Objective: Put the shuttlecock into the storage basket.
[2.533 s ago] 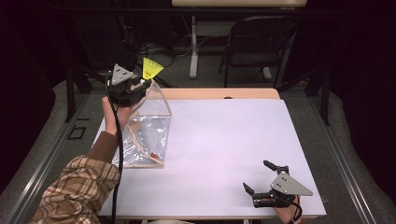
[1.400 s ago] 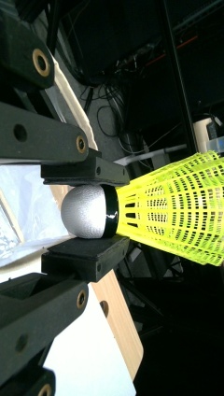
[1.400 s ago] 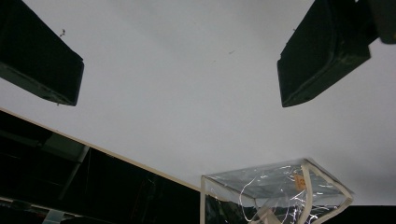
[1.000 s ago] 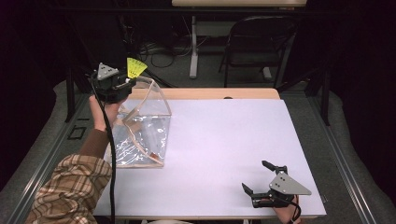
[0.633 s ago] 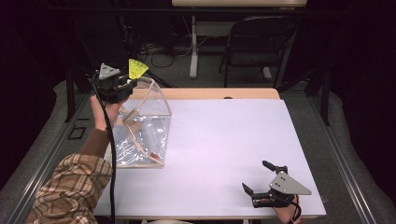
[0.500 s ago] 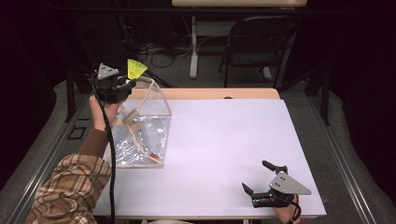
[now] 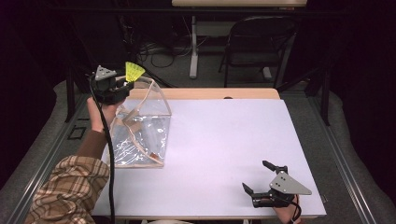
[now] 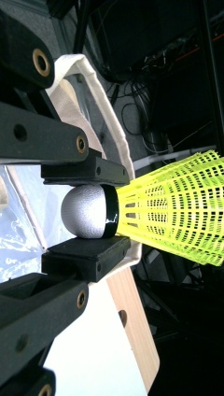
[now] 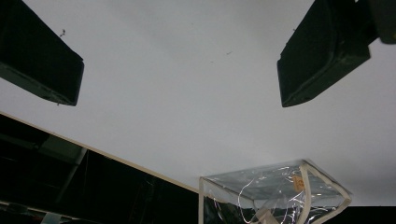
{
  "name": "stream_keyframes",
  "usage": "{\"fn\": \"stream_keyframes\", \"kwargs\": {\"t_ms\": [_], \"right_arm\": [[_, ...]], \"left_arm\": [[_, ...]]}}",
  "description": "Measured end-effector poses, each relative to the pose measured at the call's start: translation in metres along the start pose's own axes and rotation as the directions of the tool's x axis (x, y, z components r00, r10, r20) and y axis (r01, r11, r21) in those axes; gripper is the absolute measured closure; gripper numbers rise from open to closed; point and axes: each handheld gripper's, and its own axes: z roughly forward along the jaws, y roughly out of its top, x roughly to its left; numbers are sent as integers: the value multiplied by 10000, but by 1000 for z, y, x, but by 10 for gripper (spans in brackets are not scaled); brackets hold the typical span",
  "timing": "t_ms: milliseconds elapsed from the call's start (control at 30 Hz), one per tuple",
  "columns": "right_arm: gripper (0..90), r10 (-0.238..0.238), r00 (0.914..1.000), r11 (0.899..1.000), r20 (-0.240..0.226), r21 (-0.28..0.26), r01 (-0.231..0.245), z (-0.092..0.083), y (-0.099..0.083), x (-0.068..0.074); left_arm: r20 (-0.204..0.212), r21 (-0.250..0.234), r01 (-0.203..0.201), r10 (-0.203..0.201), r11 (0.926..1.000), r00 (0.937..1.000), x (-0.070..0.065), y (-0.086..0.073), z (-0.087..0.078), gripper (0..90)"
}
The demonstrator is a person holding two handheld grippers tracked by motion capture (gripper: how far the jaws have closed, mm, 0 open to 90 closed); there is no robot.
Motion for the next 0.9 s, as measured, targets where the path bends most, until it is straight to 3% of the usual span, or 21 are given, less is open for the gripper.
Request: {"fn": "stream_keyframes", "kwargs": {"t_ms": [900], "right_arm": [[0, -18, 10000, 10000, 61, 36, 18, 0, 0, -1]], "left_arm": [[145, 426, -44, 38, 9991, 9999, 6, -11, -1, 651]]}}
